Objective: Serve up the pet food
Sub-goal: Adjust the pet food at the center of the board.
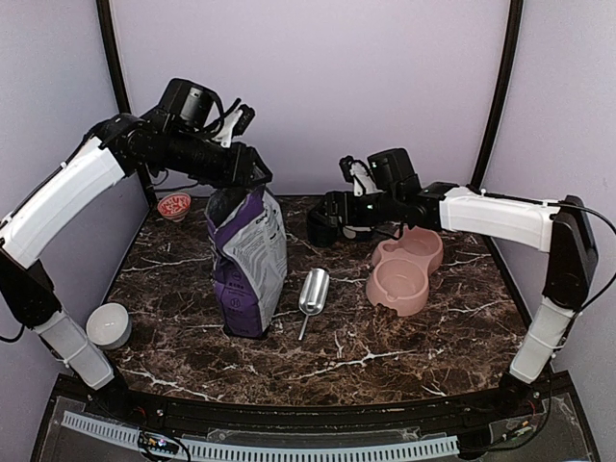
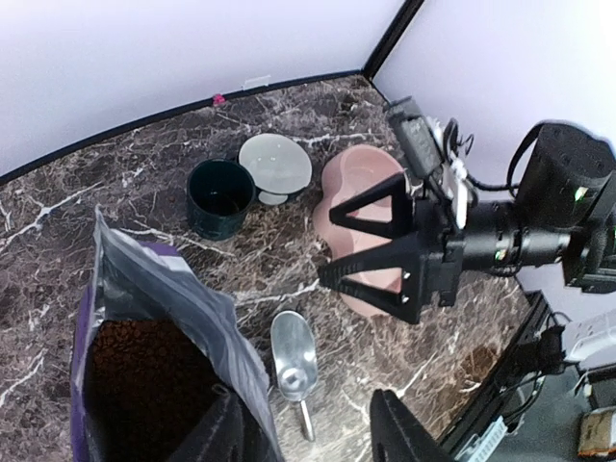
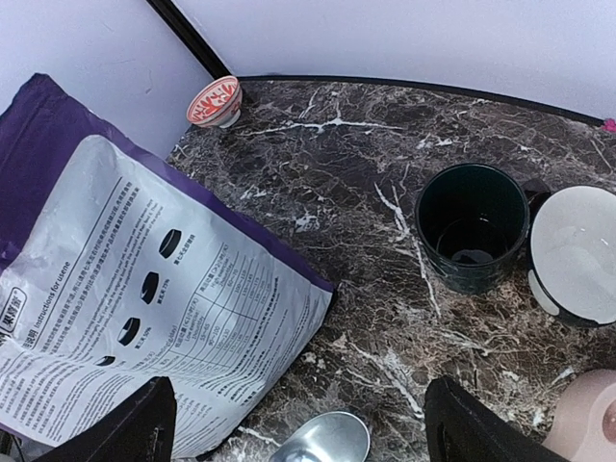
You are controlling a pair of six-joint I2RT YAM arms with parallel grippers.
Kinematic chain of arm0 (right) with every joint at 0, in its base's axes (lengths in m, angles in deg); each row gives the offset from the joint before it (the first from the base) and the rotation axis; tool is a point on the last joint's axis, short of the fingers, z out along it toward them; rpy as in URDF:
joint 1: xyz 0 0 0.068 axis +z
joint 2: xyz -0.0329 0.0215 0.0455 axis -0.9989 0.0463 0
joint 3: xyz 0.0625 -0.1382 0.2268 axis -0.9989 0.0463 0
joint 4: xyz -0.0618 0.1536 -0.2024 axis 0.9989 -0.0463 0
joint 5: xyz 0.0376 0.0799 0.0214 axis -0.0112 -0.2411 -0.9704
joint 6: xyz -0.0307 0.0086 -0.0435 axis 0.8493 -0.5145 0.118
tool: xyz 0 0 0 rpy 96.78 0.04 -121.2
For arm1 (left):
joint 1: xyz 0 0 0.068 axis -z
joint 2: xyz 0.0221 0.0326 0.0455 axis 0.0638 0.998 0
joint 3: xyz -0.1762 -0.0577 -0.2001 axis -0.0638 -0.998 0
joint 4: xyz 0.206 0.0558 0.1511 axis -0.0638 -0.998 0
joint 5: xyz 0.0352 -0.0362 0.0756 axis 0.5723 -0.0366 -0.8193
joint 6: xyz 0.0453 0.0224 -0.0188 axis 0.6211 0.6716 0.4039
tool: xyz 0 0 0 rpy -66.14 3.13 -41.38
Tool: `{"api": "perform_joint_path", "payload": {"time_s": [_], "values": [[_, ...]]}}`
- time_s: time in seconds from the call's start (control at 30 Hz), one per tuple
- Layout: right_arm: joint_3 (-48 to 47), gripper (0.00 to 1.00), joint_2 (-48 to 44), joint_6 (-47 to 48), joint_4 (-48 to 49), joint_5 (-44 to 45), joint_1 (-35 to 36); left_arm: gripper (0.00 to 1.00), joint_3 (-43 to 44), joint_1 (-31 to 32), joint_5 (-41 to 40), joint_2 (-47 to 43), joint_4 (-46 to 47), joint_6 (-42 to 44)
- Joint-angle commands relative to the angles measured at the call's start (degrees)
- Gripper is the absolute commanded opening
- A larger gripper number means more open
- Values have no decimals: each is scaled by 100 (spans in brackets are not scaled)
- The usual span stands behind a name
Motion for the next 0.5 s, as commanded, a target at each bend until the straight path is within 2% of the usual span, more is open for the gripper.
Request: {"api": "perform_joint_path", "payload": {"time_s": [0.0,0.1,0.3,0.47], "values": [[-203,90,61,5,224,-53,-37,49,599,1,-285,233,-215,62],[-148,90,28,7,215,-21,-37,51,930,0,-418,508,-432,73],[-44,90,-41,60,168,99,-38,52,1488,8,-1181,1071,-1070,100],[-51,90,-17,92,166,117,-45,49,2141,122,-1604,1607,-1568,105]]}}
